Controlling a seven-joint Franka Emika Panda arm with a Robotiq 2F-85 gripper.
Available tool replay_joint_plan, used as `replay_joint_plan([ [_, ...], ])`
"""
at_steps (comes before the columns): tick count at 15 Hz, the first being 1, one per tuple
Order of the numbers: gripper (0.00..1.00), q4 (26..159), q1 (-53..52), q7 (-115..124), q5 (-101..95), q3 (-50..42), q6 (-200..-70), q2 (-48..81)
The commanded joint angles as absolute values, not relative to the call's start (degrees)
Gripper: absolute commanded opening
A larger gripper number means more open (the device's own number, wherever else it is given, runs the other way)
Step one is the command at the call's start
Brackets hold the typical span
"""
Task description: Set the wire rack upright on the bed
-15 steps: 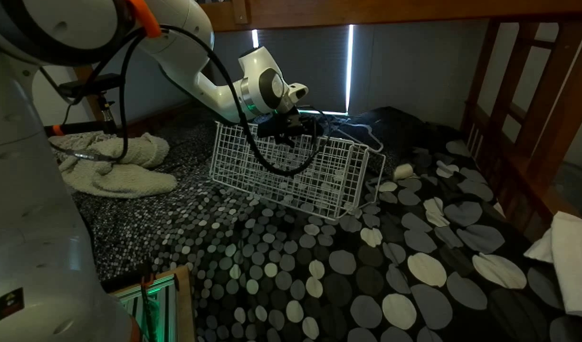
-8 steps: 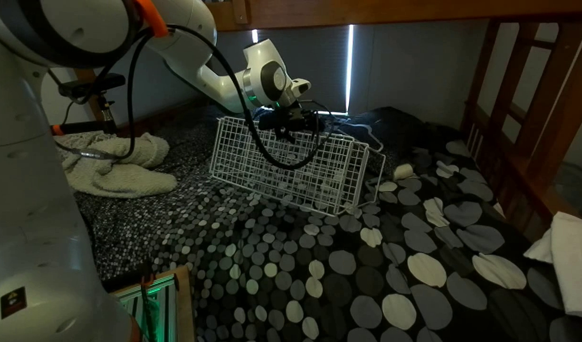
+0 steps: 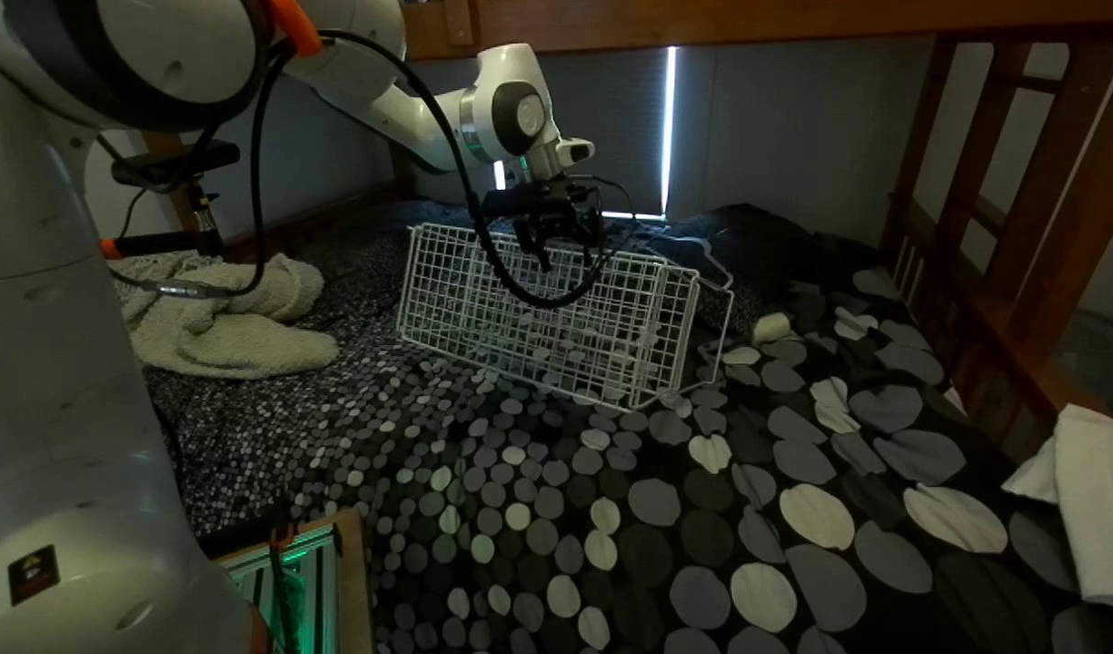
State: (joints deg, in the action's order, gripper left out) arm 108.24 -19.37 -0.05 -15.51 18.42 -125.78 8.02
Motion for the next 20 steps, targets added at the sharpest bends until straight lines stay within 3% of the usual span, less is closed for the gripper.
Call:
replay_joint_plan([
  [1, 0.61, 102.85, -20.79, 3.19, -13.71, 18.63, -124.97, 11.61],
  [5, 0.61, 102.62, -21.19, 3.0, -18.17, 17.81, -131.11, 13.86],
  [6, 0.96, 102.64, -21.27, 3.31, -19.21, 17.61, -132.78, 14.19],
  [8, 1.0, 102.61, -21.6, 3.47, -22.18, 17.28, -137.68, 14.84],
  [16, 1.0, 101.62, -21.44, 0.5, -22.44, 16.22, -148.13, 20.01],
  [18, 0.73, 100.51, -21.32, -0.08, -20.13, 16.37, -146.66, 20.44],
  [20, 0.61, 99.45, -21.28, -1.85, -17.05, 17.14, -144.52, 20.12],
])
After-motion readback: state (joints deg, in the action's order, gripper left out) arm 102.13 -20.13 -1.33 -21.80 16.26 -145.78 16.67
